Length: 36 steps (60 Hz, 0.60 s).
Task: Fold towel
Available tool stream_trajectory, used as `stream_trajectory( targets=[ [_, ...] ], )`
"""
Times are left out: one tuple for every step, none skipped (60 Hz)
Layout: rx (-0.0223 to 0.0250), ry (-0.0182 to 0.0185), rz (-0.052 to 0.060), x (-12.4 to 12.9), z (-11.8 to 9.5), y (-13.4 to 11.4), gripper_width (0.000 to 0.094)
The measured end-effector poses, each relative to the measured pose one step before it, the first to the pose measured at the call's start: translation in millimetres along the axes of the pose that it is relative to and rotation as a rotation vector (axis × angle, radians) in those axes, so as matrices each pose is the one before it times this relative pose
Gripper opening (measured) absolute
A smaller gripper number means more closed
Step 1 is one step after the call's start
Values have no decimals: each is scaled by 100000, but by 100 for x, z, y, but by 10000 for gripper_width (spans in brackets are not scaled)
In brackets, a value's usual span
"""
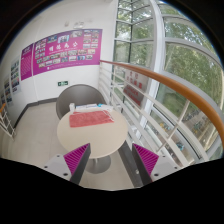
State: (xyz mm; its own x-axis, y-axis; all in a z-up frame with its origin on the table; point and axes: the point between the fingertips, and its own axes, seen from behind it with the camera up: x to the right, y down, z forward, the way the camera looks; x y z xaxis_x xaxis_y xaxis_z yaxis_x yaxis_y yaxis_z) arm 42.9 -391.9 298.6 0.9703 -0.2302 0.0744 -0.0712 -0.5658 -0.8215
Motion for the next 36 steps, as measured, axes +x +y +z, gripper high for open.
stream_trajectory(
  targets=[
    [-423,-409,36,-169,387,296,859],
    [-415,-462,102,-278,439,267,856],
    [-403,-497,166,-305,738,462,858],
    [-1259,-26,181,-1112,-1068,-522,858],
    [-40,-566,-233,-33,1340,778,858],
    [-685,-613,-115,-437,573,294,860],
    [-717,-659,-112,-446,594,317,858],
    [-683,-634,-101,-463,622,329,858],
    [-1085,-638,120,-803,-201,-103,858],
    [-462,-729,-120,-517,670,307,857],
    [-95,-716,-271,-575,938,703,856],
    [-476,-726,-380,-683,576,300,857],
    [-738,-868,-451,-638,686,287,857],
    [-767,-888,-514,-685,723,243,858],
    [-714,-979,-515,-756,772,153,858],
    [-692,-1087,-416,-683,906,51,858],
    [-592,-1013,-464,-820,821,48,858],
    [-242,-1174,-462,-545,700,841,859],
    [-776,-1161,-436,-1081,946,-801,858],
    [-597,-1352,-480,-923,964,-337,859],
    [-245,-1425,-353,-765,943,401,862],
    [-89,-1140,-197,-833,992,-429,861],
    [197,-951,-22,-781,983,-471,863],
    [229,-105,227,-1582,343,-377,862],
    [482,-630,58,-692,1011,-541,863],
    [602,-659,68,-760,1100,-604,862],
    [543,-549,-74,-717,1135,-578,862],
    [400,-502,-210,-681,1180,-557,860],
    [487,-1091,-406,39,1539,-506,860],
    [380,-729,-333,59,1062,-919,860],
    [760,-363,-242,-587,1243,-584,862],
    [957,-228,-237,-535,1237,-569,862],
    [979,-151,-274,-506,1281,-582,861],
    [838,-152,-301,-496,1264,-529,861],
    [663,-160,-324,-424,1331,-462,861],
    [543,-92,-256,-380,1302,-478,858]
  ],
)
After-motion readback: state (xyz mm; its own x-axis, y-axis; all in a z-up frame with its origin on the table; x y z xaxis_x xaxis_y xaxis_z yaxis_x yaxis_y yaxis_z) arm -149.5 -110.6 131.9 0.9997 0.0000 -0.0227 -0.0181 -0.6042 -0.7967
